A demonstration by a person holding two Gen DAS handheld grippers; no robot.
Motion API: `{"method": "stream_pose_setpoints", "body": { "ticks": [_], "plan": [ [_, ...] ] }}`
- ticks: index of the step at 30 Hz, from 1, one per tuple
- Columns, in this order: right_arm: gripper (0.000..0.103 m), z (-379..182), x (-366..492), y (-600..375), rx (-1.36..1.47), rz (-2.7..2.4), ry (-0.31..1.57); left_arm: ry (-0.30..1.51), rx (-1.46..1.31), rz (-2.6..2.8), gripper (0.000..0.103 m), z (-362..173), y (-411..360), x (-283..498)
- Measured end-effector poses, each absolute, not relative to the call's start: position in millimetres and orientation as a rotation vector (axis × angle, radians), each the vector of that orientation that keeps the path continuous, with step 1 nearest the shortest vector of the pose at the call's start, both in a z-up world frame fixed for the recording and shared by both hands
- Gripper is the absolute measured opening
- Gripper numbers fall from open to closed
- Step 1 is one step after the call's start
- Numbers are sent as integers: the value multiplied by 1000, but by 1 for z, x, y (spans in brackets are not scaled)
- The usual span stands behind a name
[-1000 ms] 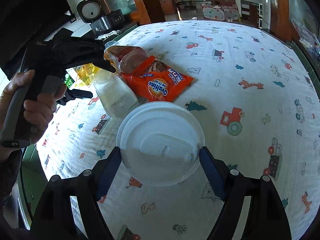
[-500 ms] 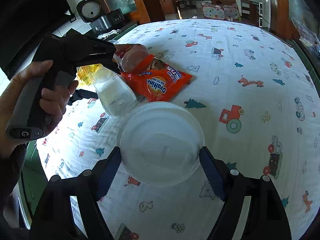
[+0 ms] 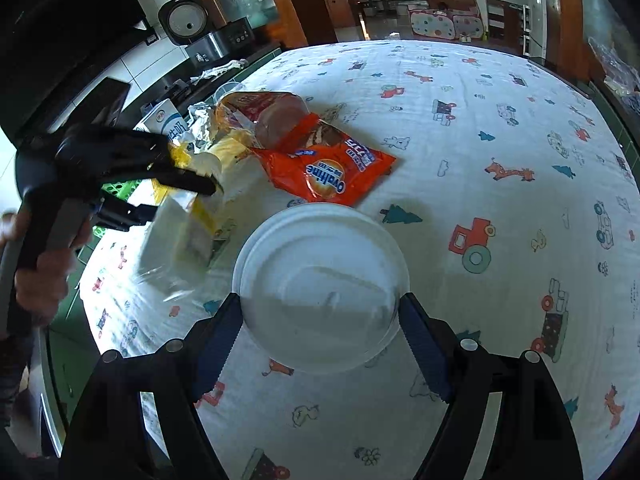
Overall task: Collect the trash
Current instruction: 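Grasp the clear plastic cup with the left tool while the right tool holds the lidded cup, then carry both cups over the green basket and open both tools to drop them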
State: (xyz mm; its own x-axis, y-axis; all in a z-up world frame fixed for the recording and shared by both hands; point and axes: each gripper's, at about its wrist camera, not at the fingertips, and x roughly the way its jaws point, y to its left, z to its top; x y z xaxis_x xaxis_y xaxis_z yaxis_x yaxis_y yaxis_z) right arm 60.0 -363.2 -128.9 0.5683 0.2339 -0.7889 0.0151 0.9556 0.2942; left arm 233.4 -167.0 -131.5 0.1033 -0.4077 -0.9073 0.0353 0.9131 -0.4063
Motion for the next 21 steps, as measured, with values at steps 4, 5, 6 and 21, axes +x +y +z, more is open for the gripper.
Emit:
{"method": "stream_pose_setpoints", "body": {
  "ticks": [4, 5, 6, 21],
  "plan": [
    [77, -124, 67, -354, 260, 149, 959, 1402, -261, -417, 62, -124, -144, 213],
    [77, -123, 69, -350, 252, 157, 960, 1392, -255, -428, 62, -122, -138, 210],
    [77, -122, 71, -347, 246, 164, 961, 1381, -249, -430, 62, -120, -132, 209],
    [77, -96, 120, -267, 143, 335, 959, 1212, -328, -487, 61, -67, -26, 185]
  ]
}}
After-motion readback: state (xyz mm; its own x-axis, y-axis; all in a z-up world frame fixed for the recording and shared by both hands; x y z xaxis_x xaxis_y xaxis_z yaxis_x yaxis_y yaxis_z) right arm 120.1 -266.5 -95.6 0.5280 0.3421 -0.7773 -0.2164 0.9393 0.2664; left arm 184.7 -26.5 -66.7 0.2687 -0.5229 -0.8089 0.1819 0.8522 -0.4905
